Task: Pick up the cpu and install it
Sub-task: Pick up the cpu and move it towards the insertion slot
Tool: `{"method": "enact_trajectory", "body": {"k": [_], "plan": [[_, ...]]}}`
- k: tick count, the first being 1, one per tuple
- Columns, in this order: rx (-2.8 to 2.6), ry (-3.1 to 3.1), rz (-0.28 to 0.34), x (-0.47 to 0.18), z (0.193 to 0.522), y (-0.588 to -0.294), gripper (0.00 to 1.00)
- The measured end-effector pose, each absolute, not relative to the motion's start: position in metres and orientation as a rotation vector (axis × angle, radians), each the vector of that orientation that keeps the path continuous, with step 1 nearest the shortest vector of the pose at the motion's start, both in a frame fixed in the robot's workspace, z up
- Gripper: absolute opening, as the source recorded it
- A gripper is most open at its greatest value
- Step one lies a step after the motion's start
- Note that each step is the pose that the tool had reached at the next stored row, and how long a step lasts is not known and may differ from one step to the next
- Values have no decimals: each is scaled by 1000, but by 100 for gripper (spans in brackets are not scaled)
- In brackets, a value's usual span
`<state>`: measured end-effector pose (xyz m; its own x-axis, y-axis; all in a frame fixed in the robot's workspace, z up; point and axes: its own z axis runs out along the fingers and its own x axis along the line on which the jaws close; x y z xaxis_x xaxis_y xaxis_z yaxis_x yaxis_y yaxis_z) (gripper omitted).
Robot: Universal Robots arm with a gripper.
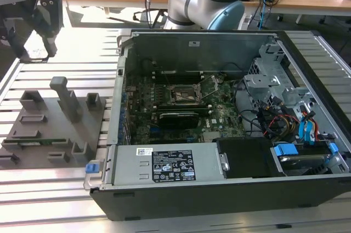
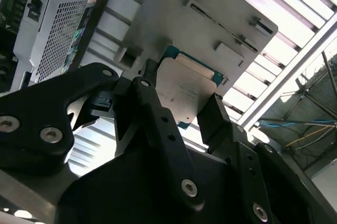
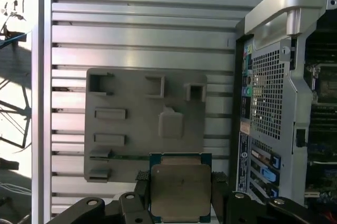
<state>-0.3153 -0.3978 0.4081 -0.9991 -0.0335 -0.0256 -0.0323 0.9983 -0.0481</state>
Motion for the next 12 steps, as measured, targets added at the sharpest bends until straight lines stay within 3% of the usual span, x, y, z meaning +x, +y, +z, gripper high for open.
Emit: {"method": "enact_trajectory", "body": {"k": [12], "plan": [[-51, 3114, -74, -275, 408, -398, 55]]}}
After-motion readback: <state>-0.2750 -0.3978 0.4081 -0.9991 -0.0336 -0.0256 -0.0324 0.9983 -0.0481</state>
